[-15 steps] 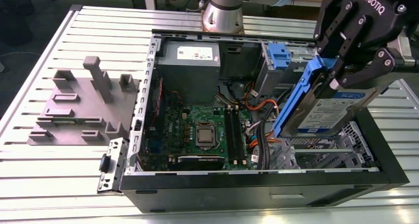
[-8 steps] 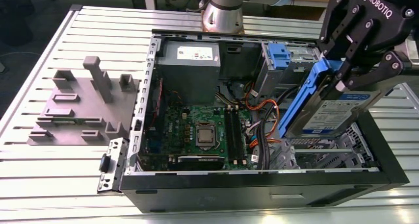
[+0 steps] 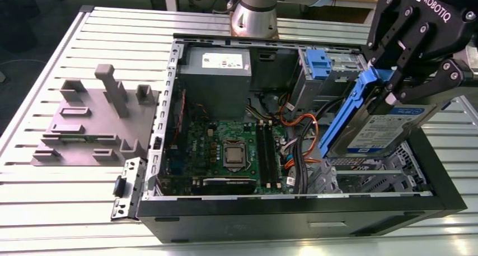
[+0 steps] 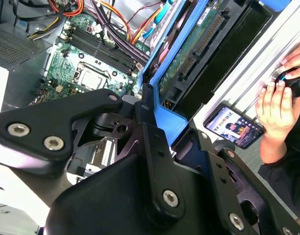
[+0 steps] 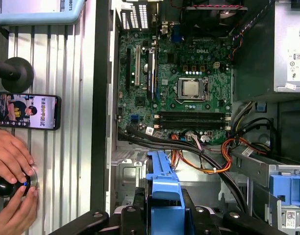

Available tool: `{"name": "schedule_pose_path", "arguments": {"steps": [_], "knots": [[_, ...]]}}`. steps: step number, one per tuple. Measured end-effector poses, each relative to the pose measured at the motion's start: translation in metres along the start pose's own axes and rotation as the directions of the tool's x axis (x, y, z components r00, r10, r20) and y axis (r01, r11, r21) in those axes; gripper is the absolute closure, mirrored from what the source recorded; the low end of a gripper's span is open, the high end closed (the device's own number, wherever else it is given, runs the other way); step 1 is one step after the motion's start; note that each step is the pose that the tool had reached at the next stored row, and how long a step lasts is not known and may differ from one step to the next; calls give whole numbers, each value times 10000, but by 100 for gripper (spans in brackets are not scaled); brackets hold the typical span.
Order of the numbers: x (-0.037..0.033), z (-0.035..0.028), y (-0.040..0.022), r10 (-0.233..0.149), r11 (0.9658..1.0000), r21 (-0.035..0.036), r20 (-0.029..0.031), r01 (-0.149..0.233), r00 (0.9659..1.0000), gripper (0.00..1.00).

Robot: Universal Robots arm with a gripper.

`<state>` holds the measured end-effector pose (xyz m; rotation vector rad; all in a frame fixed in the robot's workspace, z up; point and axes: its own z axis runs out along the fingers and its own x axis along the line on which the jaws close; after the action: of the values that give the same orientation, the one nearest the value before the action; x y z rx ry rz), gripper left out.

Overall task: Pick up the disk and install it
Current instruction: 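Insert the disk into the insertion slot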

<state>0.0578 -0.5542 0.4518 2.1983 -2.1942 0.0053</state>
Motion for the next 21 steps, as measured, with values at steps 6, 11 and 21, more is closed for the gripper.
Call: {"name": "schedule_pose_path", "arguments": {"steps": [6, 11, 21], "knots": [[30, 4, -1, 0, 10000, 0, 0, 0, 10000, 64], [48, 6, -4, 1, 10000, 17, 0, -1, 10000, 64], [53, 15, -61, 3, 10000, 89, -2, -3, 10000, 64]]}}
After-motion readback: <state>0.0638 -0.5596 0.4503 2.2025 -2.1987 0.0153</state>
